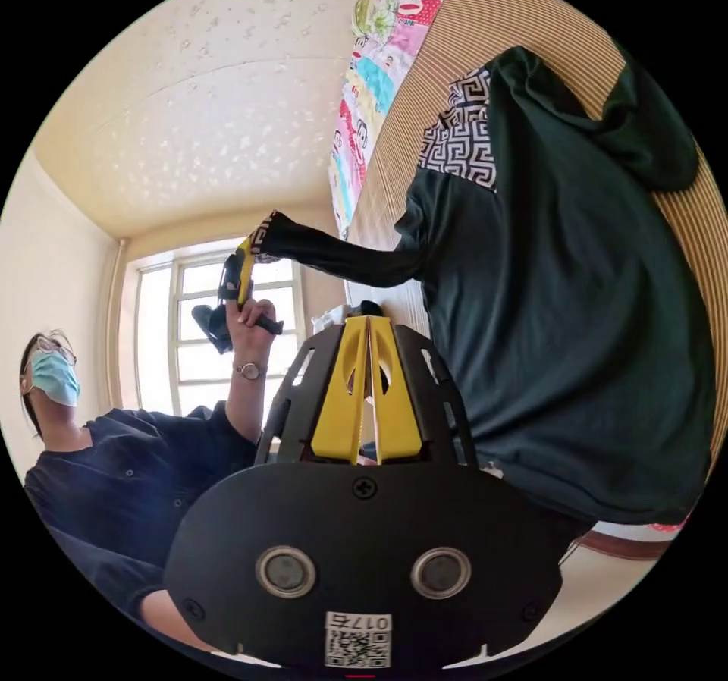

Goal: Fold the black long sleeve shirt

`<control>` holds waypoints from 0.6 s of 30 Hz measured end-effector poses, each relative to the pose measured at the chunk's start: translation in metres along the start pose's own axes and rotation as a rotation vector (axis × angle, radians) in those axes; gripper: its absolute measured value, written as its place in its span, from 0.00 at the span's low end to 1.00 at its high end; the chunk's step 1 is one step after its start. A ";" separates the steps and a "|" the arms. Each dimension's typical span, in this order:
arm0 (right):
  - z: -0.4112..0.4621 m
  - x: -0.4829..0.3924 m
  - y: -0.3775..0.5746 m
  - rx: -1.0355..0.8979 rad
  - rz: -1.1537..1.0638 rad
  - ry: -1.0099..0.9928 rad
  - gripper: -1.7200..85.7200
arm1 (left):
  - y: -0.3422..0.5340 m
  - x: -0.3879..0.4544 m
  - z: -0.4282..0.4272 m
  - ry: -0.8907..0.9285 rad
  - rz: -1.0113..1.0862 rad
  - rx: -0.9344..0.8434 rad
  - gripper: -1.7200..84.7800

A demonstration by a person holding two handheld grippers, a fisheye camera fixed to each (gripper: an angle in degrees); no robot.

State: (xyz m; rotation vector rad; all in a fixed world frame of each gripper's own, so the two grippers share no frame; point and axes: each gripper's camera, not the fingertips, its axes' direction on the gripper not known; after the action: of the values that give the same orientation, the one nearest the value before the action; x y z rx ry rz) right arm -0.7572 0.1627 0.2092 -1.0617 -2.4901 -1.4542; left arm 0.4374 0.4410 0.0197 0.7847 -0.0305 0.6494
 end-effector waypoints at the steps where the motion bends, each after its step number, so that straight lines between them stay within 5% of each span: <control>1: -0.014 0.017 0.007 0.035 0.025 -0.022 0.02 | 0.005 0.023 0.067 0.053 0.039 -0.117 0.06; 6: -0.076 0.078 0.031 0.112 0.121 -0.014 0.02 | 0.071 0.055 0.238 0.134 0.014 -0.353 0.09; 12: -0.116 0.102 0.024 0.066 0.091 0.150 0.03 | 0.135 0.011 0.218 0.118 -0.064 -0.234 0.10; 18: -0.073 0.080 -0.087 0.029 -0.096 0.403 0.07 | 0.181 -0.120 0.185 -0.051 -0.327 -0.160 0.11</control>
State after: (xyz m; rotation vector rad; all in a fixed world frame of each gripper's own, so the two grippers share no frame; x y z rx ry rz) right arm -0.8890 0.1205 0.2155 -0.5786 -2.2880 -1.4765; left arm 0.2787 0.3491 0.2391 0.6328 -0.0005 0.3127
